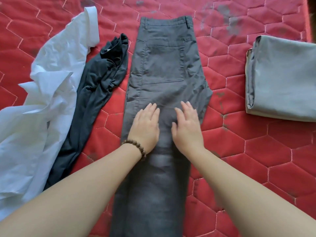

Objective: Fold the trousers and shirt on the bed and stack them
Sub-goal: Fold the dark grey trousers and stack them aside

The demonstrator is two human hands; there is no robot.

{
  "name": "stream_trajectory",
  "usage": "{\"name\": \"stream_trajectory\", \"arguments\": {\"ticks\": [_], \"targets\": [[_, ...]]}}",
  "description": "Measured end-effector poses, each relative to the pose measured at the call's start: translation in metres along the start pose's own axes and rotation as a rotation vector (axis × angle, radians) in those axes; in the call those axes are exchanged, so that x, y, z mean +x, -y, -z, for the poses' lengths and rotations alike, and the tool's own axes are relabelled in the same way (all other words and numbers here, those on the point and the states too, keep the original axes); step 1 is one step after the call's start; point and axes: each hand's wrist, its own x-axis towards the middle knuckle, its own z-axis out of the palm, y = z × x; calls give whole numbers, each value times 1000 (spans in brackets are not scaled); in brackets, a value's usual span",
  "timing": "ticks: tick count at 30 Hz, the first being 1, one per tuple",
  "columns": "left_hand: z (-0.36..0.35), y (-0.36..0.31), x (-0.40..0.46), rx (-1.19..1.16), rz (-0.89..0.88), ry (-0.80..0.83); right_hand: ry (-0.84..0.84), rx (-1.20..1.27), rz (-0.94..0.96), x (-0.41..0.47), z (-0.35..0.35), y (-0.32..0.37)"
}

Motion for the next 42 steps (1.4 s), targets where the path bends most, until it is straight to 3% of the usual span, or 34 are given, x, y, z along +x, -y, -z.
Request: {"name": "stream_trajectory", "arguments": {"ticks": [5, 9, 13, 18, 30, 37, 42], "targets": [[-20, -4, 38, 186, -22, 130, 183, -216, 36, 47, -16, -24], [-18, 4, 66, 207, 40, 66, 107, -318, -78, 73, -13, -42], [-16, 3, 111, 210, -84, 35, 103, -287, 20, 109, -14, -40], [-11, 31, 161, 248, 25, -5, 76, -323, 24, 160, -18, -37], [18, 77, 312, 207, 84, -114, 42, -375, -14, 332, -16, -45], [16, 82, 321, 163, 83, -139, -40, -307, -38, 349, -22, -46], [16, 84, 323, 178, 80, -141, 42, -282, -21, 355, -18, -50]]}}
